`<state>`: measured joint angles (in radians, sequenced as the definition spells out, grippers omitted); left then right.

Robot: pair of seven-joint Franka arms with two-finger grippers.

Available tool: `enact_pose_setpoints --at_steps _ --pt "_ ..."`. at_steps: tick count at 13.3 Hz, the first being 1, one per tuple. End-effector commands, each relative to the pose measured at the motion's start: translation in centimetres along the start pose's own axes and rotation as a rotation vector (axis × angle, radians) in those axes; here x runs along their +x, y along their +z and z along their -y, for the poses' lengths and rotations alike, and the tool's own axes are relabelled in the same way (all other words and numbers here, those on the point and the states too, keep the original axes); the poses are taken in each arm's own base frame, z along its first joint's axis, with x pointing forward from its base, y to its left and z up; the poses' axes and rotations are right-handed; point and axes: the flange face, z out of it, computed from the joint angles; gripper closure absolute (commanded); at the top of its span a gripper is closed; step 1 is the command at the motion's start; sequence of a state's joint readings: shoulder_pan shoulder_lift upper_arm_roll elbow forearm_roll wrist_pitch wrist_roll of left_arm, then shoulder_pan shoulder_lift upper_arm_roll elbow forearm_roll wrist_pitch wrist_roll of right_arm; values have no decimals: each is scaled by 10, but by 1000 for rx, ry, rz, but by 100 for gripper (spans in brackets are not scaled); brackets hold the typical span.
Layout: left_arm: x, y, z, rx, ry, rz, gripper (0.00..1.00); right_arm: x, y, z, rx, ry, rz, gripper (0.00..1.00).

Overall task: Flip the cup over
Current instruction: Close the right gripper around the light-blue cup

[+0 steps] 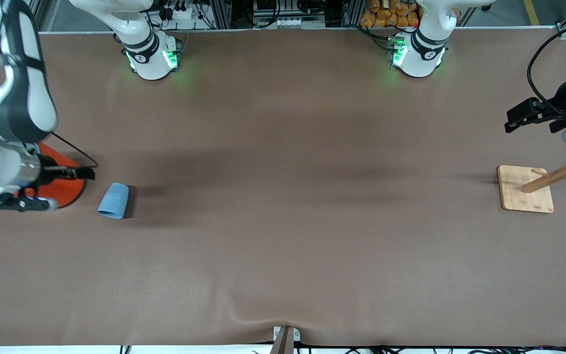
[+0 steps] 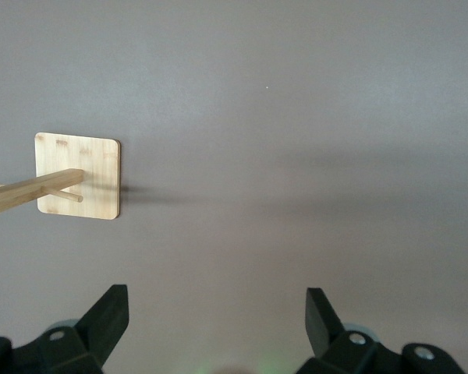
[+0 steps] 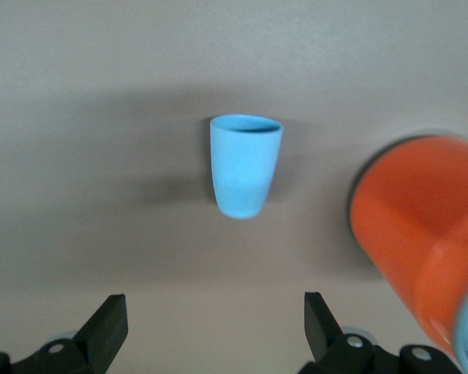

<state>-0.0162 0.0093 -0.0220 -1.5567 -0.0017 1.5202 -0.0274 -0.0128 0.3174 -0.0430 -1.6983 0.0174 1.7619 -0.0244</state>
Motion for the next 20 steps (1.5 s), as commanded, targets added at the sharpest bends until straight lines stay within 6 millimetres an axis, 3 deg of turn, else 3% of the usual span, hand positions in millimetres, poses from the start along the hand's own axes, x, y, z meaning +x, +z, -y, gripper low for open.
enact_pose_setpoints --at_steps 1,4,8,14,20 --pt "1 -4 -3 -12 16 5 0 24 40 12 -9 -18 1 0" --pt "1 -4 -3 2 15 5 0 36 93 12 -12 -38 -13 0" --pt "3 2 1 -14 8 17 0 26 162 6 -17 -87 -84 0" --pt "3 1 -1 -23 14 15 0 34 209 -21 -18 -191 -84 0" --pt "3 2 1 -22 1 16 0 39 219 -26 -23 -225 -103 0"
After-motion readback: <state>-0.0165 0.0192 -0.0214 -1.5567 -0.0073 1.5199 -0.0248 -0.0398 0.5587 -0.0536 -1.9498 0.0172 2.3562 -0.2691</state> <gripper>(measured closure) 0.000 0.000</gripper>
